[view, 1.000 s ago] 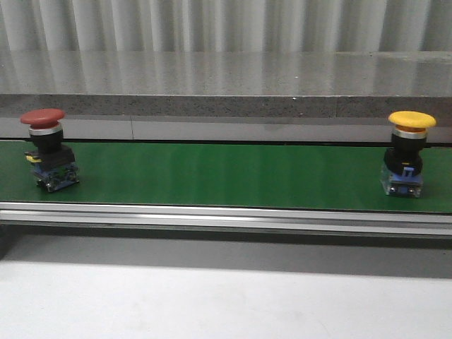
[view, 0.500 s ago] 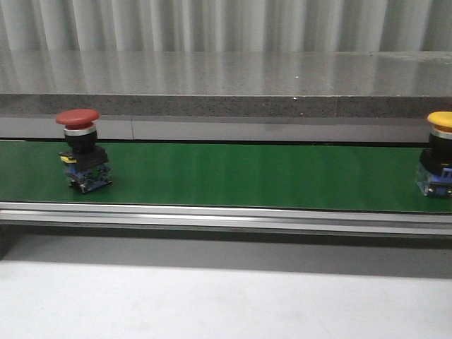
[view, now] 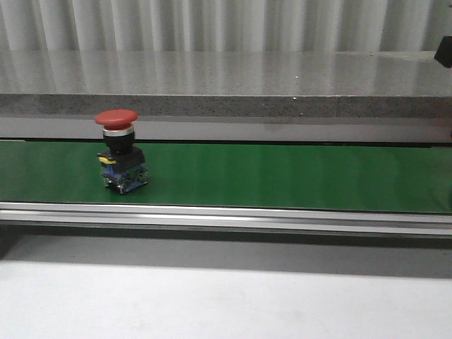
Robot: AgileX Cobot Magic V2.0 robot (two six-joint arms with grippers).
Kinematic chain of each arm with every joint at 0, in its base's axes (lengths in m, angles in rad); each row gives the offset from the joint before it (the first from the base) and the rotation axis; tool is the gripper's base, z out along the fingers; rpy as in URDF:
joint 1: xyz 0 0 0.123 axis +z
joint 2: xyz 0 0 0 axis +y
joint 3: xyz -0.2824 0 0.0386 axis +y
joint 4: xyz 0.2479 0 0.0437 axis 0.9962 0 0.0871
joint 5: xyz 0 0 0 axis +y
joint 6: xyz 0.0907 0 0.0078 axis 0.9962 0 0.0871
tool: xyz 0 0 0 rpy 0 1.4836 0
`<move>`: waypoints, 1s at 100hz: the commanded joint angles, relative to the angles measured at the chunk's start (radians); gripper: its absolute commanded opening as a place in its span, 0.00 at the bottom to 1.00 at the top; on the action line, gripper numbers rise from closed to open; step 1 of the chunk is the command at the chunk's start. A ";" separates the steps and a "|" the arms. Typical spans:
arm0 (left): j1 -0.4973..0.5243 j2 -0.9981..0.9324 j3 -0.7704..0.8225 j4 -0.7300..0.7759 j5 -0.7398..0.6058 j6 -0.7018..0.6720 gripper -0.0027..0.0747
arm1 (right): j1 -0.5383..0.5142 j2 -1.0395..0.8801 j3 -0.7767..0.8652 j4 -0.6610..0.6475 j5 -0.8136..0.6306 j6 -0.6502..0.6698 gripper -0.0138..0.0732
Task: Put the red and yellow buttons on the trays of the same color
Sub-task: 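Grasp the yellow button at the belt's far end with the right gripper, then lower the yellow button into the yellow tray and open the right gripper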
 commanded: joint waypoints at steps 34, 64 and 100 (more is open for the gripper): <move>-0.008 0.006 -0.025 -0.018 -0.067 0.001 0.01 | -0.108 -0.067 -0.031 -0.053 -0.025 0.065 0.38; -0.008 0.006 -0.025 -0.018 -0.067 0.001 0.01 | -0.458 -0.124 -0.031 -0.065 -0.080 0.071 0.38; -0.008 0.006 -0.025 -0.018 -0.067 0.001 0.01 | -0.680 0.009 -0.026 -0.031 -0.154 0.109 0.38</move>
